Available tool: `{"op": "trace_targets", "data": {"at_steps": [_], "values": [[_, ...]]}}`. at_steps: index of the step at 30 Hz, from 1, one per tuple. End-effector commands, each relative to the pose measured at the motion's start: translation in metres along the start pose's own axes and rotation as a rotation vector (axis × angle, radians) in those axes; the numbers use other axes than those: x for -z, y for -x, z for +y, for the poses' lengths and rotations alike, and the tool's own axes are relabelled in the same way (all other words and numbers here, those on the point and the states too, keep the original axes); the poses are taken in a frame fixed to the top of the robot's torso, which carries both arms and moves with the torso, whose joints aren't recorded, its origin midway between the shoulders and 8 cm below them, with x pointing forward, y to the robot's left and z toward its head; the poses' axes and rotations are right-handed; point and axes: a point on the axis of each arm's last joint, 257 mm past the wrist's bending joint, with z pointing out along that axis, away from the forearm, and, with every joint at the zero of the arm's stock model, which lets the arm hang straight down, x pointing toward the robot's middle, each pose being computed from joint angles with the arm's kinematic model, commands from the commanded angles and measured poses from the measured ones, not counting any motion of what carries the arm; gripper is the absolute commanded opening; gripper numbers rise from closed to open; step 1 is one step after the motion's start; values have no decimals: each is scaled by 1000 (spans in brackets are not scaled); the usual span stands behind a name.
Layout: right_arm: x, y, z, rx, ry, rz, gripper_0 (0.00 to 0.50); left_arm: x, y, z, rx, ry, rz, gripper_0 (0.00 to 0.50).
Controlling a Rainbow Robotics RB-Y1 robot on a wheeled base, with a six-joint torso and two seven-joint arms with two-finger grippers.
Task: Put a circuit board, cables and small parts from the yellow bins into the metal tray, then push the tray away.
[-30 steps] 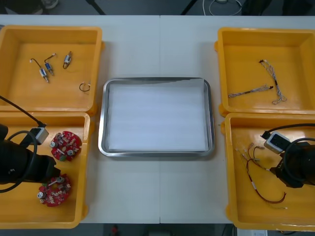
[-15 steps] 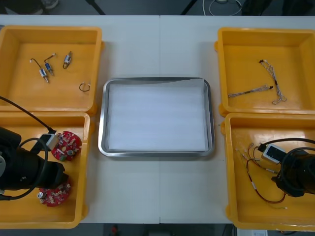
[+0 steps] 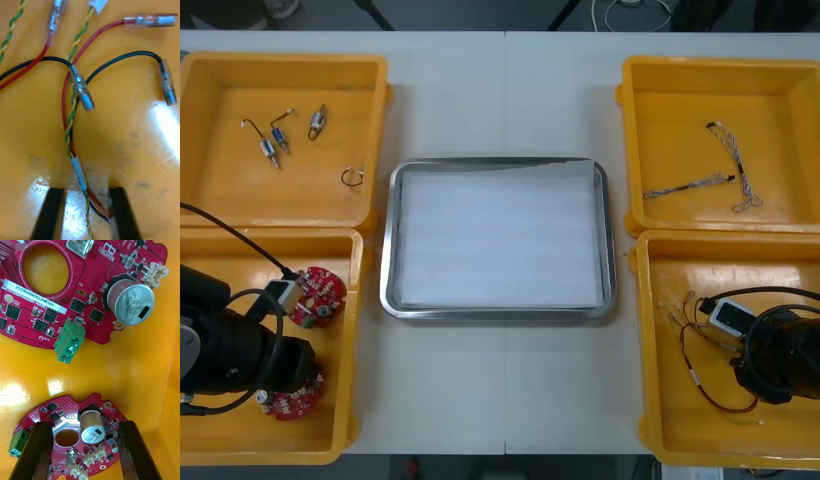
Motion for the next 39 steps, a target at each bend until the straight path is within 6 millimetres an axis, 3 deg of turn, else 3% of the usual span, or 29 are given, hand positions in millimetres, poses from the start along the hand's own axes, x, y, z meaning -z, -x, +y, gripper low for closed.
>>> {"op": "trace_targets", "data": {"at_steps": [1, 3, 4, 5, 10, 15, 21, 30, 39], "values": [[-3, -14, 14, 29, 29, 30, 0, -6, -12, -14, 4, -22, 3, 488], [-3, -12, 13, 31, 28, 26, 0, -7, -12, -16, 5, -25, -1, 319], [-2, -10, 13, 32, 27, 23, 0, -8, -11, -17, 4, -27, -5, 121], [0, -9, 9, 31, 18, 18, 0, -8, -10, -18, 3, -28, -10, 1], [15, -2, -5, 30, -16, 5, 0, -9, -9, -19, 7, -27, -15, 0], [48, 7, -25, 24, -61, -2, 0, -9, -9, -19, 10, -26, -17, 0], [78, 8, -33, -1, -64, 4, 0, 5, 3, -11, 9, -12, -43, 0], [117, 14, -41, -69, -14, -26, 0, 67, 29, 12, 0, 74, -94, 0], [156, 23, -42, -107, -42, 20, 0, 121, 55, 2, -16, 77, -133, 0]]}}
